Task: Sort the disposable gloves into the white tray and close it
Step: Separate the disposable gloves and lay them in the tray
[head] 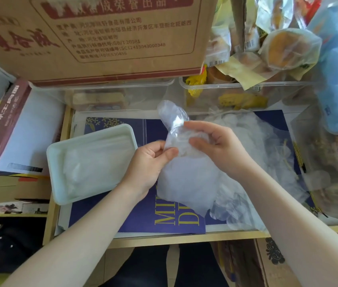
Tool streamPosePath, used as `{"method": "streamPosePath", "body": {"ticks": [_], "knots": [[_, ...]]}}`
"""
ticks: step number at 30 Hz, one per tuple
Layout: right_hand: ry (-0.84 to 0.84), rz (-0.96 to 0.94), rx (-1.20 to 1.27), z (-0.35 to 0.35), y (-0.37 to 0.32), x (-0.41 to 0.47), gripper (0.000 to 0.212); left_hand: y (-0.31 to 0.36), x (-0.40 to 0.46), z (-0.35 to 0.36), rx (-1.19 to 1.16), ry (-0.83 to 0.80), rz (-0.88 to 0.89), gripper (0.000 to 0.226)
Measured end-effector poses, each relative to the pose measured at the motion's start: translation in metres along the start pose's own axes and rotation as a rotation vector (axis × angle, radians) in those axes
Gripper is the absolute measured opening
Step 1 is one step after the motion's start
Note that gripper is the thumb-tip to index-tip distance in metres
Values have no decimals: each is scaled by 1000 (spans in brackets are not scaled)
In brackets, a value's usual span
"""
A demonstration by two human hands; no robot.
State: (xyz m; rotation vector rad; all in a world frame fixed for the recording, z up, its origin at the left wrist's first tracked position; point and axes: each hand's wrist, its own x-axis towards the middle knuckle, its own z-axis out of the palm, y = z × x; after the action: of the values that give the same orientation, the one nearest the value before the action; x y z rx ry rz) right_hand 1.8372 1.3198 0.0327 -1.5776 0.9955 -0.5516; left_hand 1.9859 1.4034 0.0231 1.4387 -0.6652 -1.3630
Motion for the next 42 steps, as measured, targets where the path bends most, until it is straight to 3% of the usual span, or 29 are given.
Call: {"method": "streamPosePath", "body": {"ticks": [3, 9, 13, 16, 19, 21, 26, 30, 33, 36, 39, 42], "knots": [[-19, 51, 44, 9, -4, 5, 24, -1, -2, -7, -14, 23, 32, 17], [-153, 50, -205, 12, -18, 19, 11, 0, -3, -30, 103, 129, 87, 18], [-326, -10, -430, 20, -34, 28, 16, 13, -2, -53, 383, 114, 208, 48], [-457, -111, -583, 37, -48, 39, 8, 27, -1, -67, 606, 44, 266, 23], [-503, -151, -596, 59, -58, 51, 10, 32, -6, -84, 565, -38, 197, 17], [-522, -103, -495, 69, -61, 59, 12, 30, -11, -98, 502, 12, 170, 17], [-632, 243, 185, 90, -53, 69, 35, 15, -27, -133, 299, 427, 142, 17], [-633, 382, 145, 115, -31, 70, 51, -3, -40, -153, 165, 685, 49, 22], [-471, 385, -217, 139, -21, 73, 37, -15, -49, -164, 284, 706, 35, 25], [-299, 244, -489, 157, -21, 77, 19, -21, -55, -169, 419, 620, 31, 37], [-229, 80, -614, 168, -24, 76, 41, -26, -56, -172, 608, 555, 68, 38], [-114, -203, -820, 172, -20, 63, 60, -28, -57, -172, 600, 560, 132, 34]]}}
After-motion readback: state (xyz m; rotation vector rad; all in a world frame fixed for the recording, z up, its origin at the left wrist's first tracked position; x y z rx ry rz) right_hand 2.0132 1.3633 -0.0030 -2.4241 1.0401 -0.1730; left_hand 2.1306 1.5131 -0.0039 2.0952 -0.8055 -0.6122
